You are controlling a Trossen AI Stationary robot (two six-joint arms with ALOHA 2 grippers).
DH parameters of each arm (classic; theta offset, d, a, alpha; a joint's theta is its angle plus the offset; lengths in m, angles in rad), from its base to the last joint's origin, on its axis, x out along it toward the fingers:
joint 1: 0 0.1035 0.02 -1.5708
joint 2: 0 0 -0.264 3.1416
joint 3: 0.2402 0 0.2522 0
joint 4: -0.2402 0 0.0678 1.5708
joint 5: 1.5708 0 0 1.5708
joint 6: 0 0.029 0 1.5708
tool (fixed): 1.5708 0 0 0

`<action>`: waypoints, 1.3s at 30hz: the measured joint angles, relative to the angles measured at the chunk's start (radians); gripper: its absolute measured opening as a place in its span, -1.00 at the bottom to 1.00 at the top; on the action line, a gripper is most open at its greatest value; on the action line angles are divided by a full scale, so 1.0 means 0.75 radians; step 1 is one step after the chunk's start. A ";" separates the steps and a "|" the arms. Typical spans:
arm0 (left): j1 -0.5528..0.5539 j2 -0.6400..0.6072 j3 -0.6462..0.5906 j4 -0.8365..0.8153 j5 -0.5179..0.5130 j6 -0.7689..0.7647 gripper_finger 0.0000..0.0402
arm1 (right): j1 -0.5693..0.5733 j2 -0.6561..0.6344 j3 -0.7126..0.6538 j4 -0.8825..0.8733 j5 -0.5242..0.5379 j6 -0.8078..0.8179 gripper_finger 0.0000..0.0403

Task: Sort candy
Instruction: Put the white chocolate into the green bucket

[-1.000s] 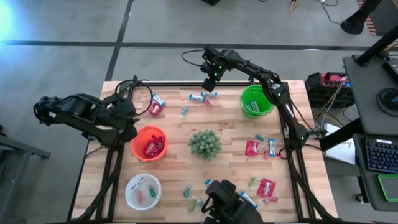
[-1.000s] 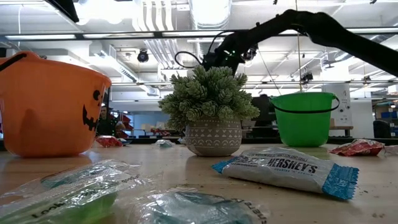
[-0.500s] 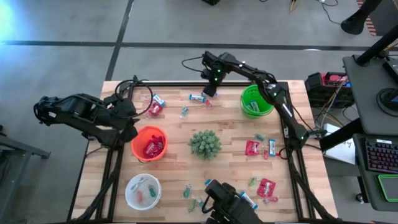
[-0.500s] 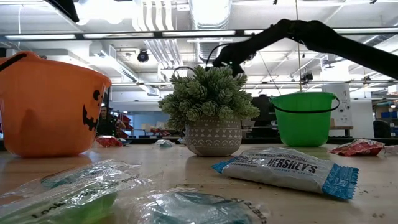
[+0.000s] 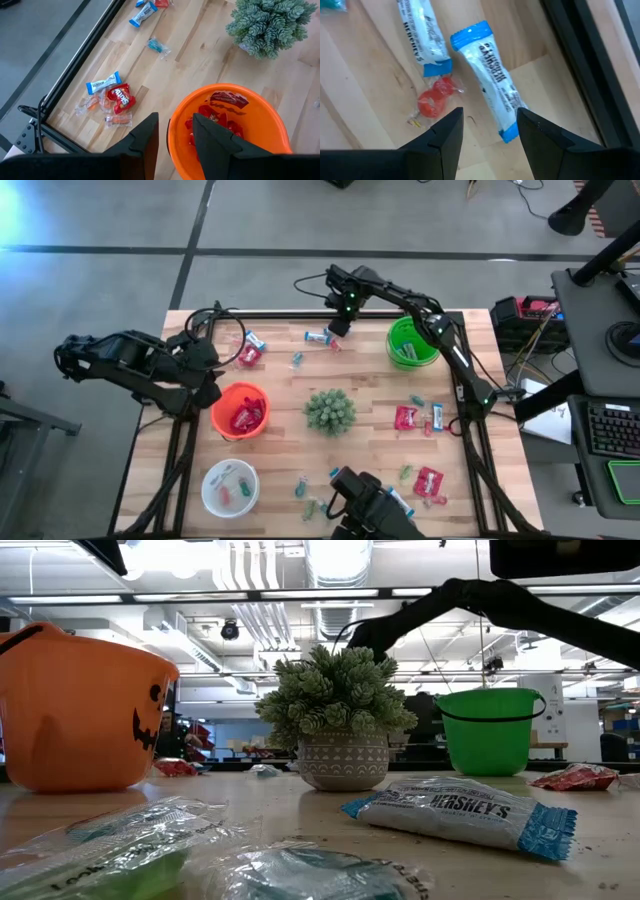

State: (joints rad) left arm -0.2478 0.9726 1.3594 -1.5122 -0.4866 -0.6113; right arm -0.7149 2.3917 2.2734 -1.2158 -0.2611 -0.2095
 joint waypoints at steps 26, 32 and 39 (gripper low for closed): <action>0.000 0.000 0.000 0.002 -0.001 0.011 -0.49 | -0.005 0.001 -0.112 0.121 0.001 -0.049 -0.13; 0.000 0.002 0.000 0.009 -0.001 0.010 -0.49 | -0.015 0.001 -0.168 0.156 0.081 0.001 -0.23; 0.000 0.001 0.000 0.012 -0.001 0.010 -0.49 | -0.032 -0.003 -0.181 0.165 0.074 0.070 -0.72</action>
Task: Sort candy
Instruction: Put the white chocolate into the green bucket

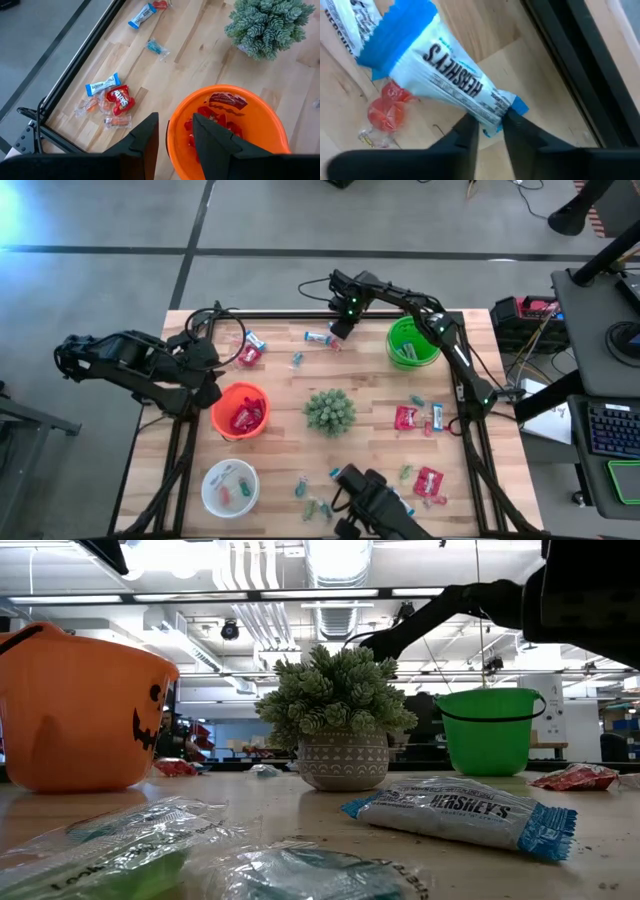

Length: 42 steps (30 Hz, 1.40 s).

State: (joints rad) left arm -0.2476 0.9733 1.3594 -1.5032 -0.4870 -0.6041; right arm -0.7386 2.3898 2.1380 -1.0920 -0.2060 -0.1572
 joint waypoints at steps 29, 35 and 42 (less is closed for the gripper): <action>0.000 0.000 0.000 -0.001 -0.002 -0.001 -0.49 | 0.019 -0.296 0.083 -0.424 -0.015 0.009 -0.96; 0.000 -0.002 0.000 -0.010 -0.002 -0.001 -0.49 | 0.034 -0.444 0.083 -0.526 -0.015 0.017 -0.96; 0.000 -0.007 0.000 -0.012 -0.003 -0.082 -0.49 | 0.052 -0.622 0.083 -0.606 -0.008 0.125 -0.96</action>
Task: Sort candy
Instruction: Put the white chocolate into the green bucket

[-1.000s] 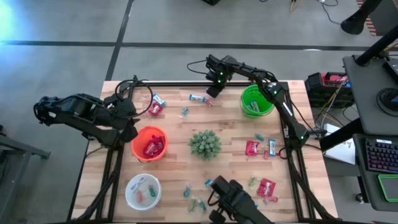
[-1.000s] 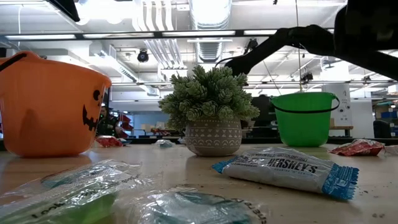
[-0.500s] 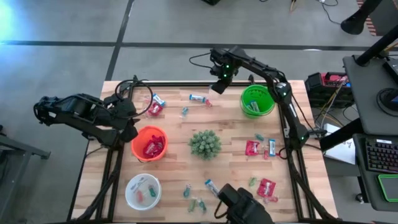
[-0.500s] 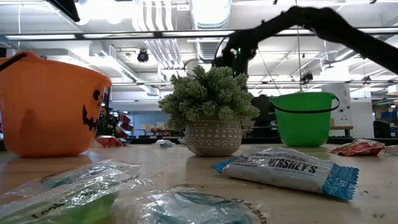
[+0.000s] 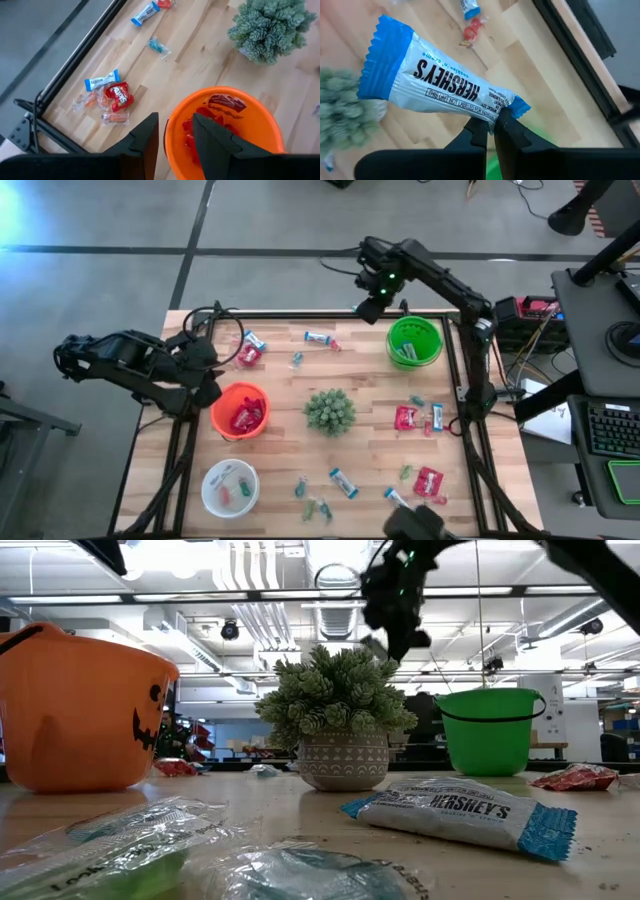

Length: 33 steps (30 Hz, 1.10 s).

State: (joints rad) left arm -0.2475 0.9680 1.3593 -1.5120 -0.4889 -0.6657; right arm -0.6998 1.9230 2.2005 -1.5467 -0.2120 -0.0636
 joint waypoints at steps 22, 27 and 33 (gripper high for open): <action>0.001 -0.014 0.000 -0.079 -0.142 -0.303 -0.49 | -0.010 -0.389 -0.230 -0.032 0.077 0.024 -0.96; 0.001 -0.014 0.000 -0.077 -0.258 -0.352 -0.49 | -0.051 -0.471 -0.428 -0.033 0.078 0.017 -0.96; 0.002 -0.014 0.000 -0.076 -0.472 -0.488 -0.49 | -0.117 -0.524 -0.604 0.042 0.077 0.102 -0.96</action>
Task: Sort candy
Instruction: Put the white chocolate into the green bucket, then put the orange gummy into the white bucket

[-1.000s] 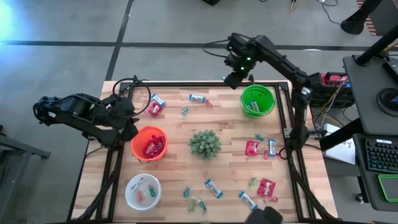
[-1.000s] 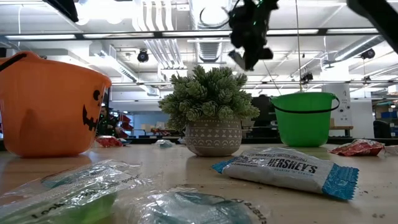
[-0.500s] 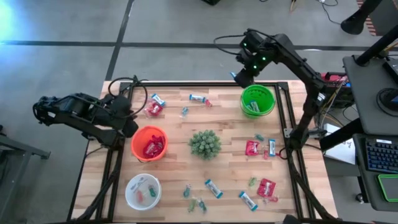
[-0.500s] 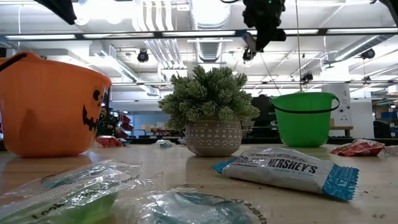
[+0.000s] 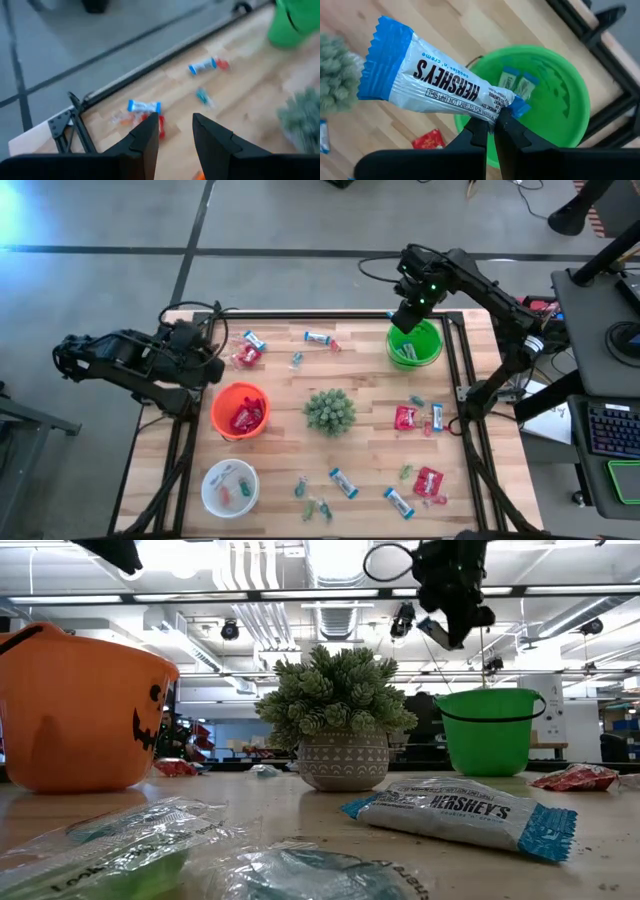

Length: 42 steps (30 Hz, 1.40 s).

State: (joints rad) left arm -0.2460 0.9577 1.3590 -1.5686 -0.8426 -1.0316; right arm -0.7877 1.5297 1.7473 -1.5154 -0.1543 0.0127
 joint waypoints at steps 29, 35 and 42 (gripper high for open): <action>0.102 0.012 0.000 -0.001 -0.041 0.005 -0.49 | -0.091 -0.011 -0.105 -0.074 0.095 0.053 -0.88; 0.102 0.015 0.000 0.058 0.001 0.003 -0.49 | -0.091 -0.011 -0.112 -0.074 0.176 0.054 -0.64; 0.102 0.015 0.027 0.056 0.031 0.066 -0.49 | -0.090 -0.019 -0.112 -0.074 0.175 0.098 -0.38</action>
State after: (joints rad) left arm -0.1692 0.9688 1.3793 -1.5267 -0.8192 -0.9824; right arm -0.8555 1.5153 1.6630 -1.5711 -0.0231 0.0861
